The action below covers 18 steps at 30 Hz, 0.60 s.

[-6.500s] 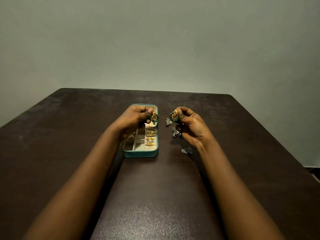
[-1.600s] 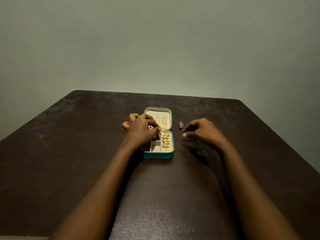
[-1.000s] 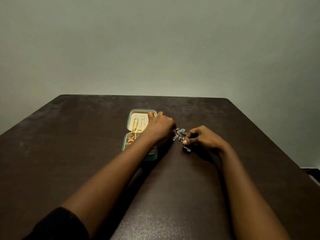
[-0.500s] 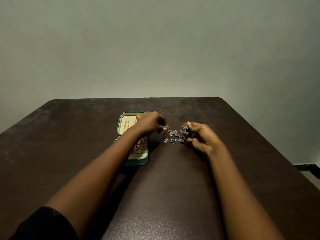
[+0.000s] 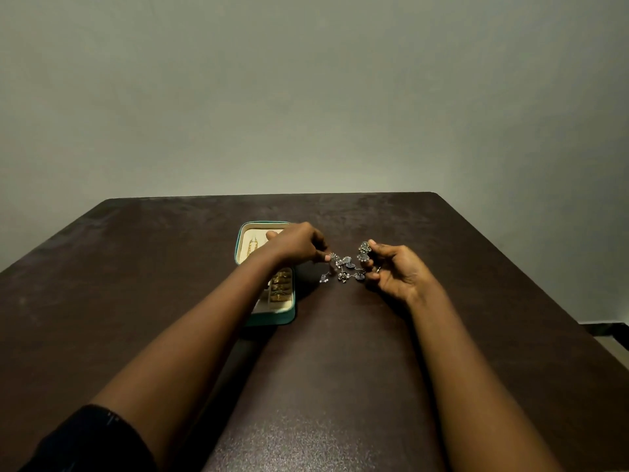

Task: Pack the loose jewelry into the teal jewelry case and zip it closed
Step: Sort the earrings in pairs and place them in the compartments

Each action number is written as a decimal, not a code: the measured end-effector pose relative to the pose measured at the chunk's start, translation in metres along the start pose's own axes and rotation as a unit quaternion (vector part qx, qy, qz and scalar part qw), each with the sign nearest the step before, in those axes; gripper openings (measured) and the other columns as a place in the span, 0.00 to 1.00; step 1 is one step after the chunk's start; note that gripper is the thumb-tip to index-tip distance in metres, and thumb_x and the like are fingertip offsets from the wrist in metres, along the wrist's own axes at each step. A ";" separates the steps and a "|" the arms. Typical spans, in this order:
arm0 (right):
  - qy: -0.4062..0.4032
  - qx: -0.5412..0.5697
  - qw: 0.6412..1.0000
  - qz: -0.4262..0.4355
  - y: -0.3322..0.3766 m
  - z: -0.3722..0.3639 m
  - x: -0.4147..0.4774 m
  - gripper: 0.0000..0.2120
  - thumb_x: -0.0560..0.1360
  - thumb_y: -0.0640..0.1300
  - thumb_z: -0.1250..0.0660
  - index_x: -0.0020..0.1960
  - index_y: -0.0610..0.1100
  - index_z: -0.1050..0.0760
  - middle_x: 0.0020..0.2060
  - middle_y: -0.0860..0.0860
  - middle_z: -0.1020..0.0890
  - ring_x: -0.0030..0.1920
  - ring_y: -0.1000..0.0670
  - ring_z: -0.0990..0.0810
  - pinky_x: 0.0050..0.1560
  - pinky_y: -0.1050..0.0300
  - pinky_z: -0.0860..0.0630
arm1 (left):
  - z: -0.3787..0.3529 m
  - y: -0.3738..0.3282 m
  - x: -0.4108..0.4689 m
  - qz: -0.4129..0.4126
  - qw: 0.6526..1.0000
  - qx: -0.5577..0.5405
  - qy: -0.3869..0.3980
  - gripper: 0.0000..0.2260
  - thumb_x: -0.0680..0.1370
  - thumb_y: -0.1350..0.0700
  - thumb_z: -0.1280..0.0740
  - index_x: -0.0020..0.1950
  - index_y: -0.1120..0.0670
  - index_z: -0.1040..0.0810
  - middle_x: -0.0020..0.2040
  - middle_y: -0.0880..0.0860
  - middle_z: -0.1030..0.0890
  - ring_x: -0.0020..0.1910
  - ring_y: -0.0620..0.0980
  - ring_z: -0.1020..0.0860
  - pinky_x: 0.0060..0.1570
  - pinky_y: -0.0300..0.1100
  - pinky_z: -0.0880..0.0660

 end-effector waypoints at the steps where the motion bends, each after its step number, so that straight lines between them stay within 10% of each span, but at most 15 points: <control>1: 0.000 0.001 1.000 -0.001 0.000 0.000 0.000 0.10 0.77 0.35 0.42 0.38 0.43 0.30 0.27 0.51 0.25 0.21 0.57 0.31 0.20 0.68 0.42 | -0.002 -0.001 0.001 0.007 1.000 0.009 0.004 0.14 0.74 0.48 0.30 0.56 0.51 0.20 0.56 0.49 0.18 0.60 0.50 0.26 0.63 0.58 0.41; 18: -0.001 0.006 1.000 -0.001 -0.001 0.003 0.002 0.11 0.76 0.34 0.40 0.36 0.43 0.31 0.28 0.52 0.29 0.25 0.56 0.31 0.20 0.68 0.43 | 0.014 0.018 0.017 0.094 0.986 0.126 -0.057 0.11 0.73 0.46 0.31 0.55 0.44 0.19 0.62 0.51 0.23 0.67 0.58 0.33 0.63 0.60 0.42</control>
Point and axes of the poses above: each hand's wrist, its own x-axis towards the middle knuckle, its own z-axis out of the back of the hand, y = z × x, the point moved 6 cm from there along x, towards the middle knuckle
